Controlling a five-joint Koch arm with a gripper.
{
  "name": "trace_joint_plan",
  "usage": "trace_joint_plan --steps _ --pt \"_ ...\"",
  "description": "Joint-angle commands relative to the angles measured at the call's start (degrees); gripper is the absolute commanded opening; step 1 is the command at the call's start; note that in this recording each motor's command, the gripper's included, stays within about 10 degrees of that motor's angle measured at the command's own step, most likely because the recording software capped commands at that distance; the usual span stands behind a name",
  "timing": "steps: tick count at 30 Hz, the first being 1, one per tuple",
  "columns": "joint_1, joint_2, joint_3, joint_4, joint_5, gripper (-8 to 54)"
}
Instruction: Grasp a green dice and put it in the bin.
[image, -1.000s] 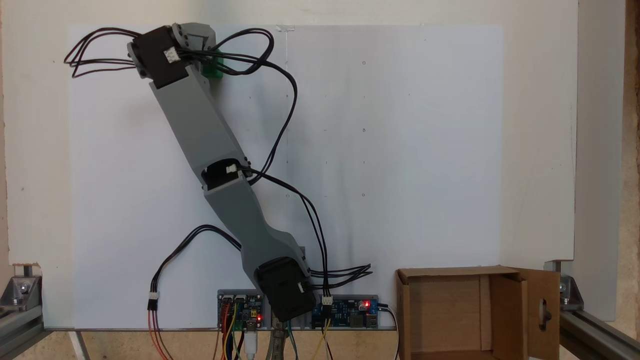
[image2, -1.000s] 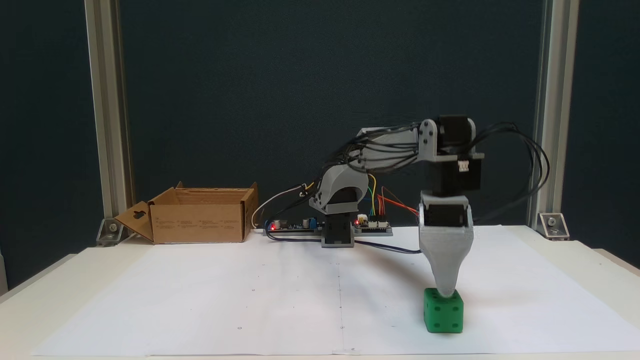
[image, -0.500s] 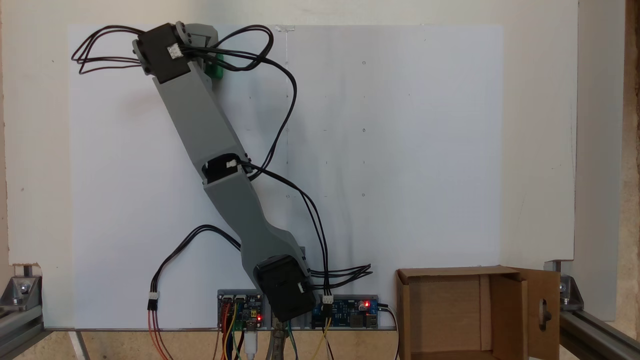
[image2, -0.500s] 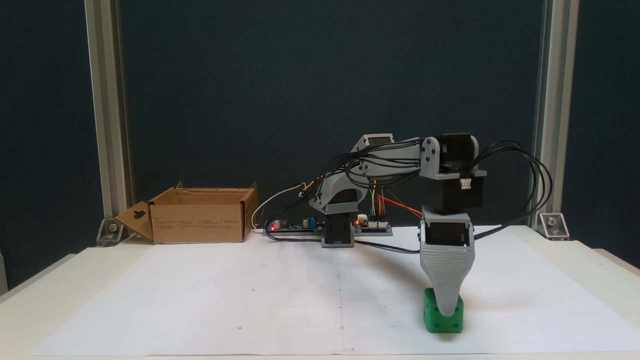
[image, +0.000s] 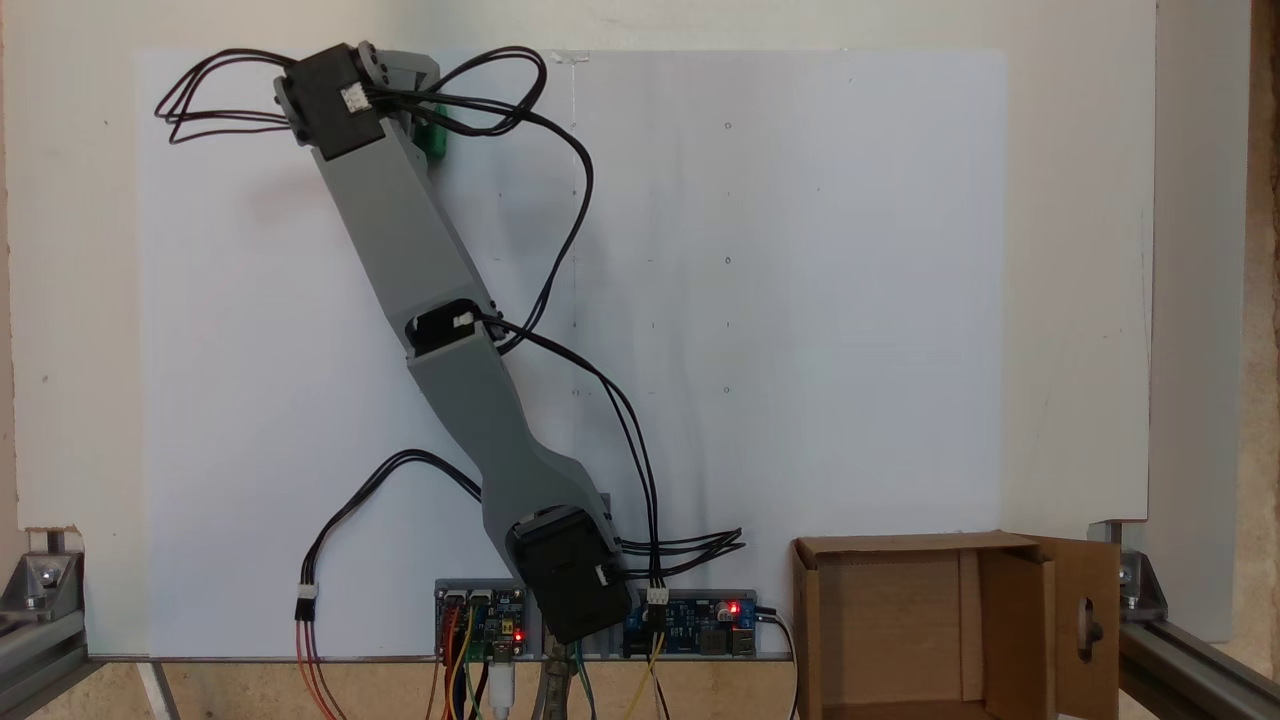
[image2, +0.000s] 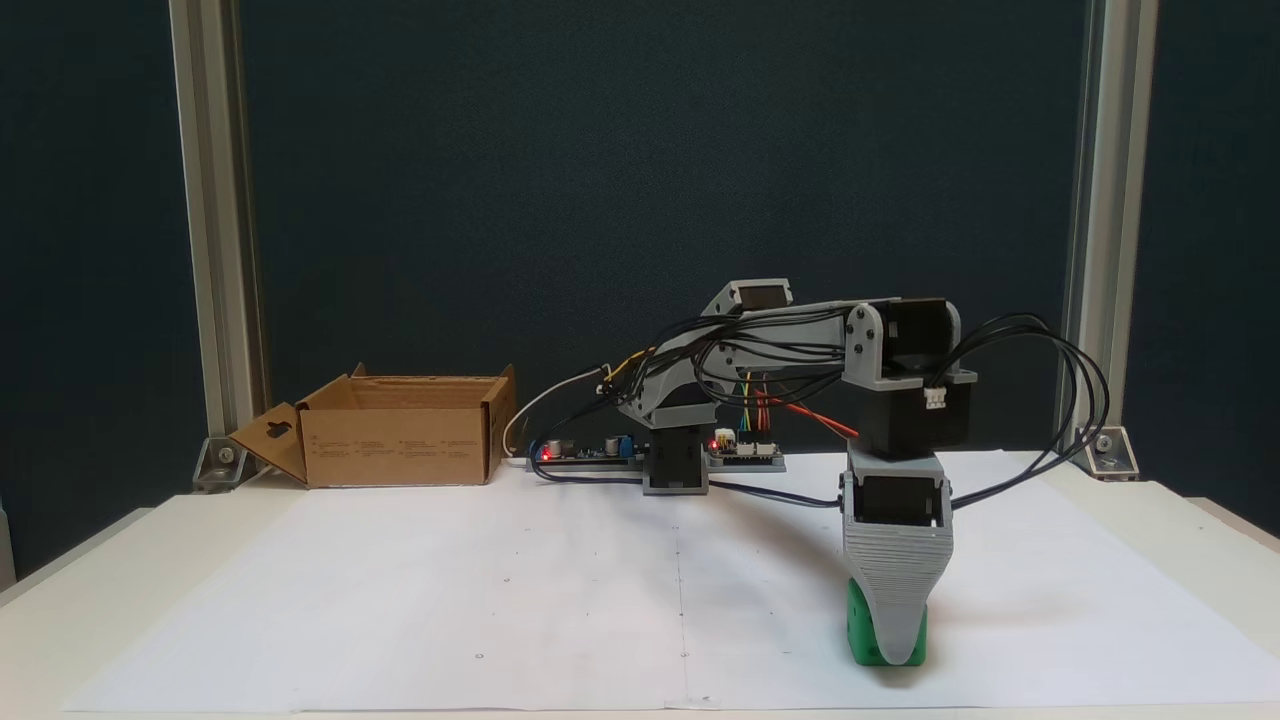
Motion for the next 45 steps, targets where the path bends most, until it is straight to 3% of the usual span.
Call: trace_joint_plan --steps 1,17,20,26,28,31,41,45 --pt "0.26 1.23 -3.96 -0.70 3.96 34.4" --pt "0.97 0.26 -3.96 -2.20 3.87 34.0" --pt "1.05 0.18 -3.96 -2.20 3.87 27.8" --pt "1.05 0.18 -3.96 -2.11 3.96 27.0" --pt "1.05 0.18 -3.96 -1.76 3.96 17.7" --pt "1.23 0.18 -3.96 -1.85 3.96 11.4" --pt "1.58 0.18 -2.99 -0.09 3.96 11.4" --pt "1.93 5.80 2.46 -0.35 3.87 11.4"
